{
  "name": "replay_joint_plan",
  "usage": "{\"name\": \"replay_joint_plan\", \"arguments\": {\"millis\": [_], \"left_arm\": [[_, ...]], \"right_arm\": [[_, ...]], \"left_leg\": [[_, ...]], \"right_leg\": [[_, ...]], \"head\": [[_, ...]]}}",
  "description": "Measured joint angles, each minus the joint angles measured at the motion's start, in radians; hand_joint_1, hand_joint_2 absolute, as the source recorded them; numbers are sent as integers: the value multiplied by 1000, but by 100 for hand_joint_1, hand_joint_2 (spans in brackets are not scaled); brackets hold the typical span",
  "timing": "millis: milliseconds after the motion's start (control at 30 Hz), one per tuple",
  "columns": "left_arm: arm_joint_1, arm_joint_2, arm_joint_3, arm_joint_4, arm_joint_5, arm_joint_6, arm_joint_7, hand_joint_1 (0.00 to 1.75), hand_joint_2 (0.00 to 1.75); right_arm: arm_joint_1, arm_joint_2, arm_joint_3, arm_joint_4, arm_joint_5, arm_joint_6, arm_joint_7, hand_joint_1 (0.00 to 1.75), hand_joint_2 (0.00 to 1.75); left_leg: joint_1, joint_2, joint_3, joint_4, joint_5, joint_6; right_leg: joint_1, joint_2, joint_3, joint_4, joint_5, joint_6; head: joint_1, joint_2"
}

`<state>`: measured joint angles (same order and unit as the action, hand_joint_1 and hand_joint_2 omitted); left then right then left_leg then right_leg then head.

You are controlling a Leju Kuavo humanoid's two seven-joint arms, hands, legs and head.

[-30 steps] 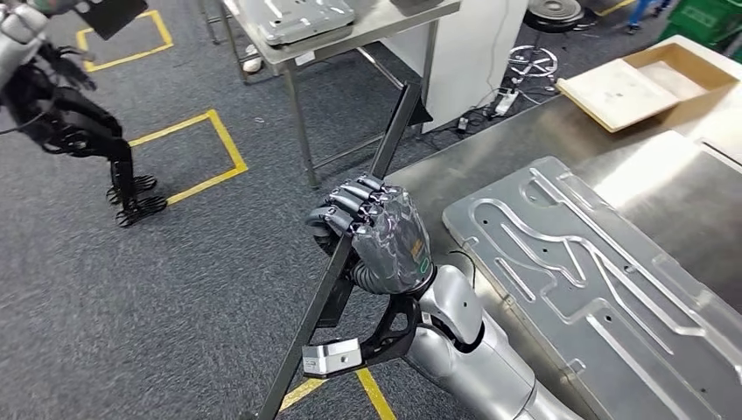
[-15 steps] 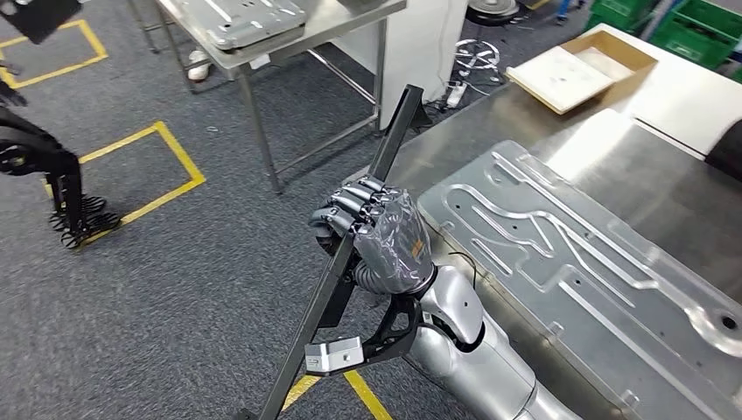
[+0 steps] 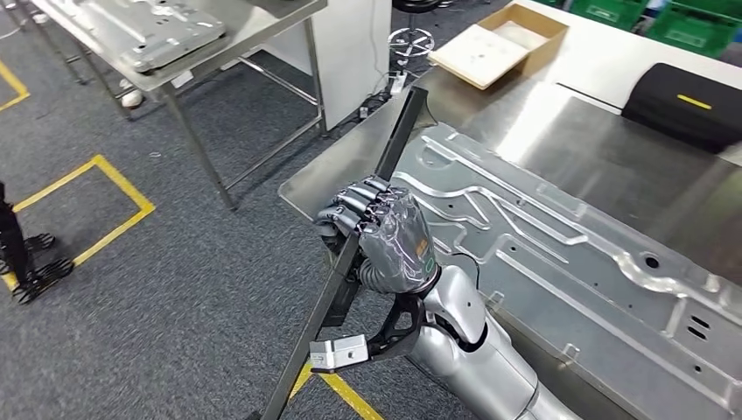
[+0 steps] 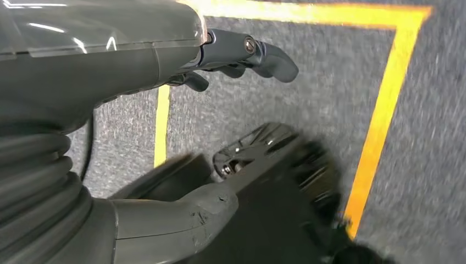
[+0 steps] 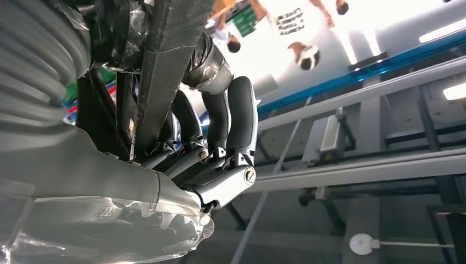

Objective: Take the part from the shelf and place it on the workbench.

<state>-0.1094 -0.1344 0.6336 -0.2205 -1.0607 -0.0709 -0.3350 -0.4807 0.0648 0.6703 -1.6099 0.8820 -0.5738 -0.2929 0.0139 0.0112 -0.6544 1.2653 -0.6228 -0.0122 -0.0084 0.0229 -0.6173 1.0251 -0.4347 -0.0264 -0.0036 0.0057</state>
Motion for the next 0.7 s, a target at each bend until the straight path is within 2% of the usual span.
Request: {"name": "replay_joint_plan", "arguments": {"millis": [33,67,100,167,200,233,300,333,400,467,500,533,567,600,633,700], "left_arm": [[2,0,0,0,0,0,0,0,175],[4,0,0,0,0,0,0,0,175],[4,0,0,0,0,0,0,0,175],[5,0,0,0,0,0,0,0,175],[5,0,0,0,0,0,0,0,175],[6,0,0,0,0,0,1,0,175],[6,0,0,0,1,0,1,0,175],[5,-1,0,0,2,0,1,0,175],[4,-2,0,0,3,0,1,0,175],[6,-2,0,0,3,0,1,0,175],[8,-1,0,0,3,0,1,0,175],[10,-1,0,0,3,0,2,0,175],[11,0,0,0,3,0,2,0,175],[11,0,0,0,3,0,2,0,175],[10,0,0,0,3,0,2,0,175],[9,0,0,0,3,0,1,0,175]], "right_arm": [[2,0,0,0,0,0,0,175,175],[3,0,0,0,0,0,0,175,175],[3,0,0,0,0,0,0,175,175],[3,0,0,0,0,0,0,175,175],[3,0,0,0,0,0,0,175,175],[3,-1,-1,0,-1,-1,0,175,175],[5,-2,-3,0,-3,-1,0,175,175],[7,-3,-6,0,-6,-1,0,175,175],[9,-4,-12,0,-13,0,1,175,175],[10,-6,-16,1,-18,0,1,175,175],[11,-6,-16,1,-19,0,1,175,175],[13,-8,-17,2,-19,0,1,175,175],[14,-9,-17,3,-19,0,1,175,175],[15,-11,-17,3,-19,0,1,175,175],[15,-12,-18,4,-19,0,1,175,175],[13,-12,-20,4,-20,0,1,175,175]], "left_leg": [[0,-2,-15,28,0,0],[0,-3,-13,18,20,0],[1,-8,7,-30,56,2],[4,-48,62,-161,121,8],[6,-69,81,-206,136,10],[6,-83,89,-228,139,13],[4,-72,92,-234,139,20],[5,-60,93,-238,143,27],[8,-35,95,-248,150,44],[5,-9,95,-252,152,54],[3,5,94,-251,152,55],[2,19,94,-251,151,55],[1,33,94,-250,150,55],[0,46,95,-250,148,54],[-1,57,97,-249,146,53],[-5,76,102,-247,140,46]], "right_leg": [[0,14,0,1,0,0],[1,28,-1,3,0,0],[0,43,0,6,0,0],[0,68,-3,13,-1,5],[0,80,-8,15,0,10],[-1,91,-13,17,3,16],[-3,112,-20,14,10,30],[-3,109,-23,16,9,35],[1,60,-45,61,-21,46],[1,0,-98,175,-84,54],[-1,-11,-127,237,-110,58],[-3,-16,-145,276,-120,60],[-4,-19,-145,281,-112,61],[-5,-24,-126,249,-89,60],[-4,-35,-90,186,-56,56],[5,-75,-20,57,-15,43]], "head": [[0,0],[0,0],[0,0],[0,0],[0,0],[0,0],[0,0],[0,0],[4,0],[7,0],[7,0],[7,0],[7,0],[7,0],[7,0],[6,0]]}}
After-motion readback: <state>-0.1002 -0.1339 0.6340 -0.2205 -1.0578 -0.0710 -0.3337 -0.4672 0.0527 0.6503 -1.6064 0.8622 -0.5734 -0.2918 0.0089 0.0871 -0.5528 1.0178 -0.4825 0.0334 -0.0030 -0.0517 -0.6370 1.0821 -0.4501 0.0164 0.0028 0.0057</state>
